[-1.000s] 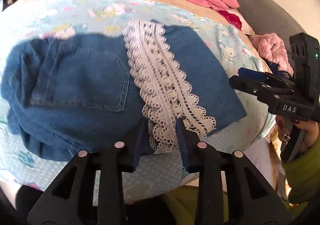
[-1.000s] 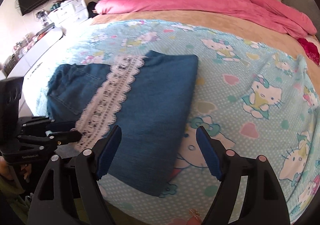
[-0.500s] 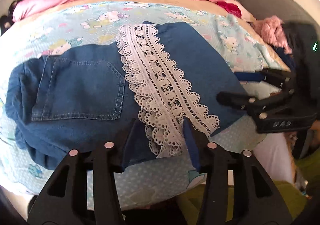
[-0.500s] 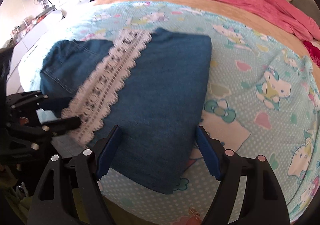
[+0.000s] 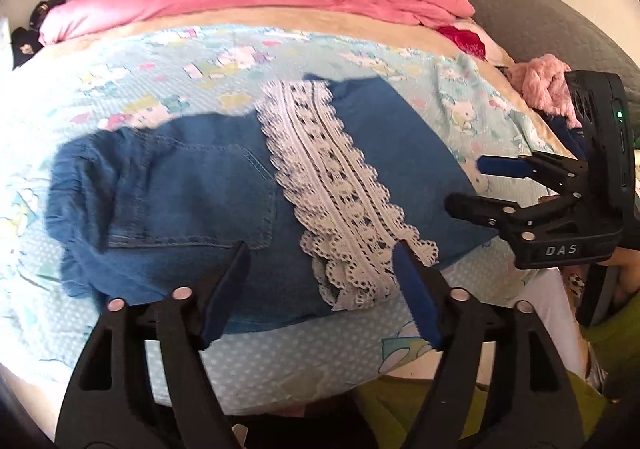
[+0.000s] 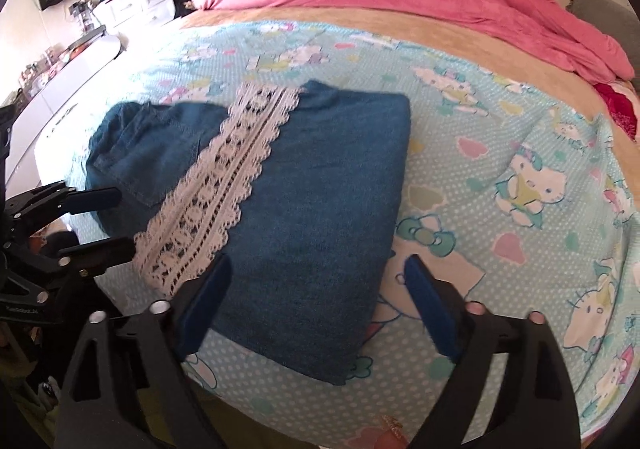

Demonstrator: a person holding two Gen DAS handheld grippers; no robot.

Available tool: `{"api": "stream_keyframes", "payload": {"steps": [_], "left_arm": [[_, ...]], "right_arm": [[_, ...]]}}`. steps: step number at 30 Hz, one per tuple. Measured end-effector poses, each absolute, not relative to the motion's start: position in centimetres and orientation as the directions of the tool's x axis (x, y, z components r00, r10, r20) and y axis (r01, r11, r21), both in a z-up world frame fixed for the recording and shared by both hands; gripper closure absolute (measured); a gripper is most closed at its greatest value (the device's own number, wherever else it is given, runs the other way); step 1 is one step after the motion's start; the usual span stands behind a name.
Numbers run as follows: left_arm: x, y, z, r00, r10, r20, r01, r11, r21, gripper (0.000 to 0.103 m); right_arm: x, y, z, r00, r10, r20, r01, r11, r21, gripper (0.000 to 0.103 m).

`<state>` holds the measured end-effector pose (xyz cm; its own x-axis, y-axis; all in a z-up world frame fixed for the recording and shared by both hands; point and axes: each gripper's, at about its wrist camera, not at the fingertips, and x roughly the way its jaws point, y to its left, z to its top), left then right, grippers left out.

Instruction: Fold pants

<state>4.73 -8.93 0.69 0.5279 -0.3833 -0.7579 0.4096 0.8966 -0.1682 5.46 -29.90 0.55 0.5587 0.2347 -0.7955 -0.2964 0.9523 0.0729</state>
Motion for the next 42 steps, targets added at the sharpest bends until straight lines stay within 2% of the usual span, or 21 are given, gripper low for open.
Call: {"api": "stream_keyframes", "payload": {"steps": [6,24,32,34,36,40,42], "left_arm": [[4.4,-7.0,2.7,0.6,-0.345,-0.722,0.362,0.922,-0.139,0.011],[4.9,2.8,2.9,0.681,-0.17,-0.712,0.118,0.985,-0.123,0.01],[6.2,5.3,0.5,0.638,-0.166,-0.752,0.062,0.984,-0.164,0.01],[6.6,5.6,-0.4,0.615,-0.195,-0.764,0.058,0.978,-0.203,0.015],[6.9,5.9,-1.1,0.585,-0.274,-0.763,0.068,0.954,-0.291,0.046],[7.1,6.2,-2.0,0.56,-0.315,-0.766,0.06,0.938,-0.342,0.058],[7.1,6.6,-2.2,0.556,-0.334,-0.761,0.052,0.928,-0.37,0.059]], "right_arm": [[5.9,-29.0,2.3,0.591,0.227,-0.774,-0.301,0.952,0.049,0.009],[7.9,-21.4,4.4,0.596,0.296,-0.746,-0.42,0.907,0.024,0.007],[11.1,-15.8,4.8,0.526,0.387,-0.758,-0.528,0.847,0.067,0.007],[12.3,-13.9,4.9,0.5,0.414,-0.76,-0.566,0.821,0.075,0.007],[13.5,-11.9,4.8,0.474,0.427,-0.77,-0.6,0.797,0.072,0.007],[15.6,-8.6,4.2,0.416,0.452,-0.789,-0.653,0.752,0.087,0.007],[16.8,-6.8,3.4,0.373,0.461,-0.805,-0.673,0.732,0.107,0.007]]}}
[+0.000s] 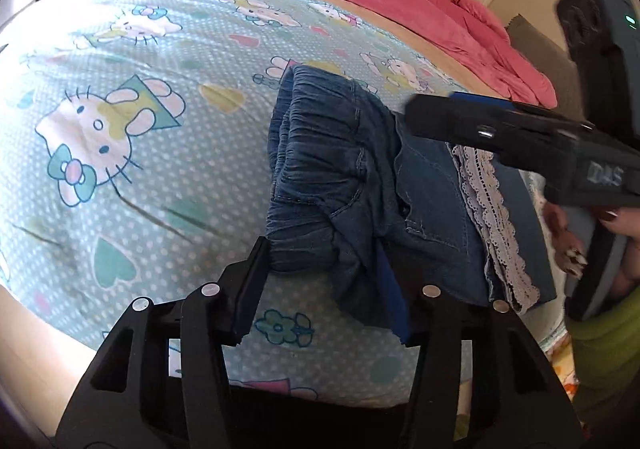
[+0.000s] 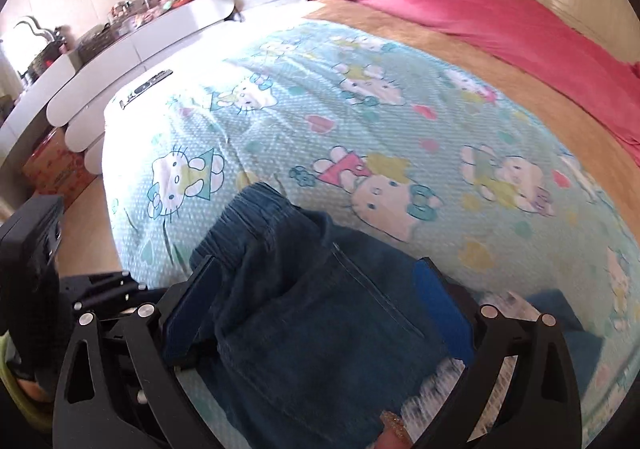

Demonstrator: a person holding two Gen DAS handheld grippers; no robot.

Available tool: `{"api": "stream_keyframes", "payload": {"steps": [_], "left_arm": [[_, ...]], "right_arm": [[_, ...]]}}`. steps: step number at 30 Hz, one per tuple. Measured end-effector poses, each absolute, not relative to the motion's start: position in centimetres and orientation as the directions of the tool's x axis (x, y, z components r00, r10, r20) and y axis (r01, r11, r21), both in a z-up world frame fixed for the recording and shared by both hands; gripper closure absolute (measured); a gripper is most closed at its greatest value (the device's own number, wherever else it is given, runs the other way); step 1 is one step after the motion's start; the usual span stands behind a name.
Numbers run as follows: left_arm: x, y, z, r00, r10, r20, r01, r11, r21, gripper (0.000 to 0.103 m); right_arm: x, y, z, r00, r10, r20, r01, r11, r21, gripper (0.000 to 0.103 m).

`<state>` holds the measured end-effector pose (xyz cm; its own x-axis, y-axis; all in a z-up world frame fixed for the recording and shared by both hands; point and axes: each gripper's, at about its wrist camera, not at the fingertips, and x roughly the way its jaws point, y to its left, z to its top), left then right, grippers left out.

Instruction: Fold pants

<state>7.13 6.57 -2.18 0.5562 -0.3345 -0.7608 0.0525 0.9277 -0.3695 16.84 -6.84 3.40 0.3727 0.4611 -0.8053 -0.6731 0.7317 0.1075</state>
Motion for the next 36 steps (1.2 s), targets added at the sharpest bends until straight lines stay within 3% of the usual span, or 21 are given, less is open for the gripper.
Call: {"api": "stream_keyframes", "payload": {"steps": [5,7,8,9,11,13,23,25,27,32,33,36], "left_arm": [[7.1,6.4,-2.1,0.555,-0.338,-0.76,0.059,0.928,-0.369,0.06],[7.1,6.4,-2.1,0.556,-0.347,-0.755,0.058,0.923,-0.381,0.06],[7.2,6.5,-2.1,0.556,-0.35,-0.754,0.055,0.92,-0.387,0.06],[7.3,6.6,-2.0,0.556,-0.361,-0.749,0.052,0.914,-0.402,0.06],[7.4,6.6,-1.8,0.556,-0.379,-0.739,0.055,0.905,-0.422,0.065],[7.5,6.1,-0.8,0.568,-0.415,-0.711,0.084,0.888,-0.451,0.067],[8.4,-3.2,4.5,0.521,-0.582,-0.625,0.343,0.813,-0.471,0.066],[8.1,-6.3,4.7,0.462,-0.63,-0.624,0.413,0.775,-0.477,0.066],[7.5,-8.3,4.5,0.396,-0.678,-0.619,0.473,0.728,-0.496,0.066],[6.2,-9.7,4.8,0.405,-0.656,-0.637,0.519,0.739,-0.43,0.061],[6.2,-9.1,5.1,0.437,-0.632,-0.64,0.507,0.761,-0.405,0.055],[6.0,-7.4,5.3,0.494,-0.555,-0.669,0.443,0.823,-0.355,0.052]], "right_arm": [[18.6,-3.6,1.4,0.279,0.483,-0.83,-0.705,0.689,0.165,0.009],[18.9,-2.9,0.4,0.235,0.497,-0.835,-0.715,0.671,0.197,0.026],[19.0,-2.8,-0.1,0.199,0.513,-0.835,-0.718,0.657,0.232,0.047],[19.1,-3.1,-0.1,0.197,0.524,-0.829,-0.714,0.655,0.245,0.056],[19.0,-4.3,0.6,0.207,0.557,-0.804,-0.713,0.649,0.266,0.066],[18.8,-6.5,2.1,0.229,0.601,-0.766,-0.702,0.647,0.298,0.069],[16.6,-22.3,7.9,0.423,0.656,-0.625,-0.557,0.732,0.392,0.065],[15.8,-25.6,7.7,0.463,0.635,-0.618,-0.509,0.762,0.4,0.054],[15.0,-28.6,7.0,0.516,0.569,-0.64,-0.434,0.818,0.378,0.027],[13.4,-33.2,4.0,0.536,0.473,-0.699,-0.296,0.881,0.369,0.026],[13.1,-33.5,3.6,0.533,0.472,-0.702,-0.29,0.881,0.373,0.026],[13.0,-33.2,3.1,0.529,0.483,-0.698,-0.285,0.876,0.39,0.019]]}}
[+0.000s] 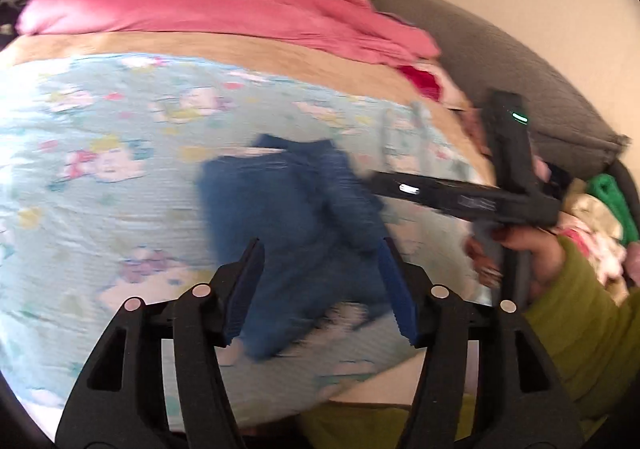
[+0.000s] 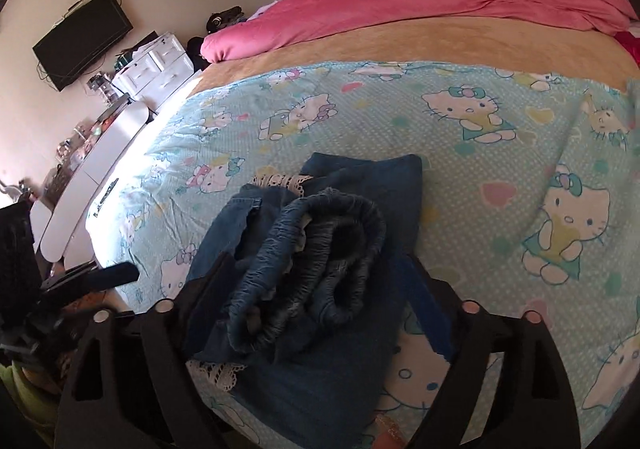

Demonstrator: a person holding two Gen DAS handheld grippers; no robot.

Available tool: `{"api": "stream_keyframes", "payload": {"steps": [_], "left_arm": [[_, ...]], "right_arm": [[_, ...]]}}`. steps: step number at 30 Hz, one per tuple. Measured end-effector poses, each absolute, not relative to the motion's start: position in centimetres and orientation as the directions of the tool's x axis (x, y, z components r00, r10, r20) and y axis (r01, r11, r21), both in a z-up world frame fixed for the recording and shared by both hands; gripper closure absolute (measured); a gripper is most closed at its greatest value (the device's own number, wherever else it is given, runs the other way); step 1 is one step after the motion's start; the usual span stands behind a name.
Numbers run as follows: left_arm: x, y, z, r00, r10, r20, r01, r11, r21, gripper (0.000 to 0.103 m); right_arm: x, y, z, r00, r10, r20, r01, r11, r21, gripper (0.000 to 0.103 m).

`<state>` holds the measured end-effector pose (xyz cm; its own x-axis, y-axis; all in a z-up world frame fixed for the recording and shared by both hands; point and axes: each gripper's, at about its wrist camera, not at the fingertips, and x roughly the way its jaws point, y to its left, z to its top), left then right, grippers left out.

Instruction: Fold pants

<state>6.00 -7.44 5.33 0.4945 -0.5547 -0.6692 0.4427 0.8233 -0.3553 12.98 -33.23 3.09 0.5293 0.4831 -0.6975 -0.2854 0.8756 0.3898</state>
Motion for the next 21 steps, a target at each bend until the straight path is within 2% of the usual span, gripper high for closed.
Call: {"api": "stream_keyframes", "payload": {"steps": [1,3,5,6,7,8,11,14,16,21], "left_arm": [[6.5,-6.8,5.0,0.498,-0.537,-0.68,0.419,0.836,-0.354,0.052],[6.9,-6.0,4.2,0.493,-0.528,-0.692,0.391,0.845,-0.366,0.052],[6.9,-6.1,3.6,0.487,-0.517,-0.704,0.384,0.85,-0.36,0.052],[6.9,-6.2,3.3,0.481,-0.515,-0.71,0.388,0.851,-0.354,0.052],[6.8,-6.4,3.1,0.476,-0.514,-0.713,0.395,0.85,-0.349,0.051],[6.7,-6.6,3.0,0.474,-0.513,-0.716,0.4,0.85,-0.344,0.05],[6.2,-6.9,2.6,0.474,-0.5,-0.724,0.414,0.853,-0.318,0.048],[6.6,-7.0,1.9,0.467,-0.505,-0.726,0.407,0.852,-0.33,0.048],[6.6,-6.9,1.8,0.464,-0.507,-0.726,0.403,0.851,-0.337,0.047],[6.2,-6.6,2.3,0.483,-0.489,-0.726,0.403,0.861,-0.311,0.038]], "right_arm": [[12.1,-32.1,3.1,0.526,0.493,-0.693,-0.296,0.87,0.394,0.018],[12.2,-31.1,3.3,0.522,0.49,-0.698,-0.308,0.871,0.382,0.006],[13.0,-30.0,2.8,0.508,0.444,-0.738,-0.297,0.895,0.334,0.006],[13.3,-29.8,2.5,0.497,0.428,-0.755,-0.29,0.902,0.321,0.009],[13.5,-29.5,2.0,0.477,0.42,-0.772,-0.292,0.904,0.311,0.024],[13.5,-29.5,1.8,0.467,0.414,-0.781,-0.301,0.905,0.3,0.061],[12.7,-30.6,2.0,0.477,0.383,-0.791,-0.303,0.916,0.262,0.061],[12.7,-31.9,0.4,0.453,0.342,-0.823,-0.246,0.935,0.254,0.049],[12.3,-32.1,0.2,0.451,0.36,-0.817,-0.242,0.93,0.276,0.047],[11.3,-32.0,2.6,0.511,0.37,-0.776,-0.28,0.925,0.257,0.031]]}}
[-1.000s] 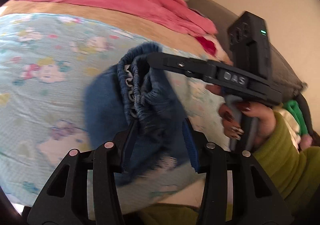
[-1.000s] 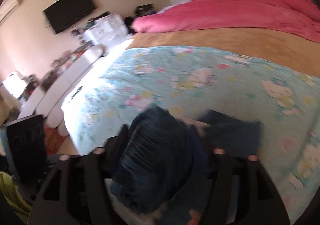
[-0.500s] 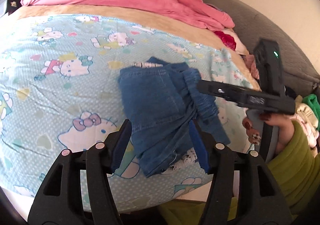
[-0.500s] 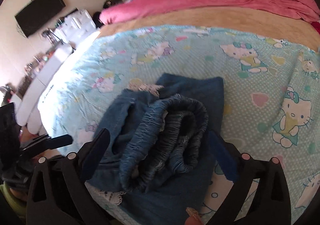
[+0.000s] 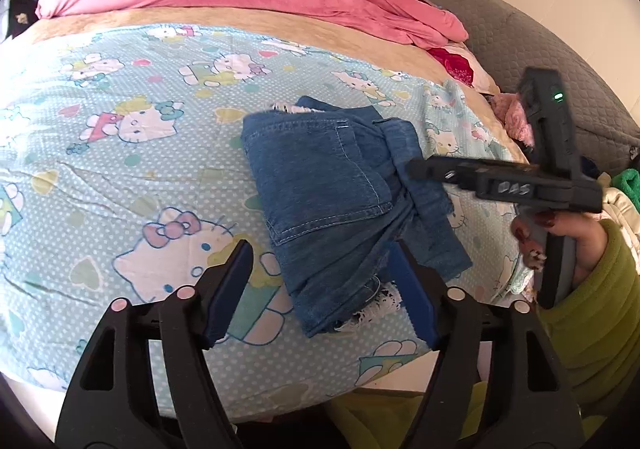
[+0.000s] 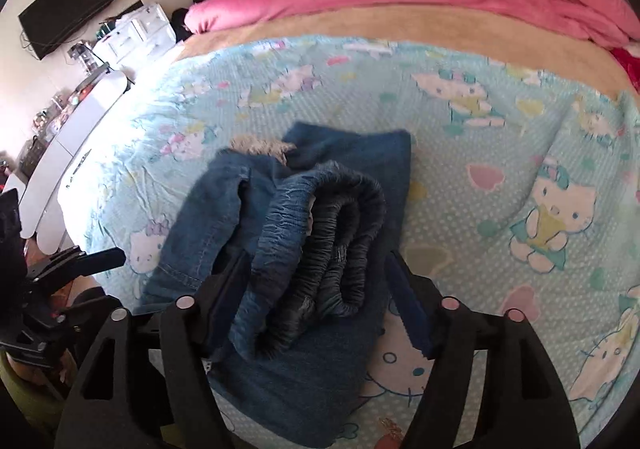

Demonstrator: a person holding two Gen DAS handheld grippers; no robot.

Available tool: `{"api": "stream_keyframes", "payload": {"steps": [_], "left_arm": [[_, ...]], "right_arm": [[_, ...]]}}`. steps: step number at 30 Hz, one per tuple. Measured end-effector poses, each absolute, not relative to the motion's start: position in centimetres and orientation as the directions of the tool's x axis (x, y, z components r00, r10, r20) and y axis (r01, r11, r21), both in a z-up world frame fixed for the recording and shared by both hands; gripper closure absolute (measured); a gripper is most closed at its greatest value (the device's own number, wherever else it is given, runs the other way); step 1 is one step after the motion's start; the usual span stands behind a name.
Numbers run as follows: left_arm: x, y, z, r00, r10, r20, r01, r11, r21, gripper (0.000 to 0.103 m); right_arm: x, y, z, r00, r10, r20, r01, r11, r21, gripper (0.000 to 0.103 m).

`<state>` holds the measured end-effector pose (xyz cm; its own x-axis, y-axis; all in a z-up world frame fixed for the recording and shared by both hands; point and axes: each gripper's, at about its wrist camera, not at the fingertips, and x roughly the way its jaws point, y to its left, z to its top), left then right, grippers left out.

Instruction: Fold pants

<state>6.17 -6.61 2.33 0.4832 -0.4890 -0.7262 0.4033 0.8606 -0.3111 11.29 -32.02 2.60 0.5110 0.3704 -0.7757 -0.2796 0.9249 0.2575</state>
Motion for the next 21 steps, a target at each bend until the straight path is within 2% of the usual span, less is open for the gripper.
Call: {"api": "stream_keyframes", "payload": {"steps": [2,4,9,16,17,18,20,21], "left_arm": [[6.2,-6.0,2.6,0.496,-0.48,-0.723,0.388,0.868,-0.31,0.033],[6.3,-5.5,2.9,0.509,-0.47,-0.721,0.374,0.876,-0.306,0.03],[6.9,-3.7,3.9,0.552,-0.431,-0.714,0.324,0.9,-0.293,0.015],[9.5,-2.5,5.2,0.568,-0.398,-0.72,0.295,0.915,-0.273,0.013],[10.1,-2.8,5.5,0.567,-0.398,-0.721,0.303,0.915,-0.267,0.017],[10.6,-3.2,5.6,0.563,-0.398,-0.725,0.31,0.914,-0.261,0.029],[11.4,-4.1,5.7,0.551,-0.41,-0.727,0.332,0.907,-0.26,0.047],[12.1,-4.9,5.6,0.533,-0.416,-0.737,0.351,0.901,-0.255,0.053]], "right_arm": [[10.6,-32.2,4.0,0.544,0.374,-0.751,-0.296,0.923,0.245,0.026],[10.0,-32.2,5.0,0.565,0.37,-0.737,-0.306,0.924,0.23,0.026],[7.6,-31.6,7.0,0.598,0.382,-0.704,-0.361,0.913,0.189,0.025],[4.0,-28.8,6.9,0.564,0.431,-0.705,-0.461,0.872,0.165,0.025],[3.8,-28.4,6.5,0.556,0.435,-0.709,-0.449,0.874,0.185,0.026],[3.6,-28.1,6.2,0.548,0.441,-0.711,-0.435,0.876,0.208,0.03],[3.3,-27.3,5.7,0.548,0.455,-0.702,-0.417,0.876,0.243,0.043],[3.2,-26.8,5.4,0.553,0.449,-0.702,-0.413,0.88,0.237,0.045]]}}
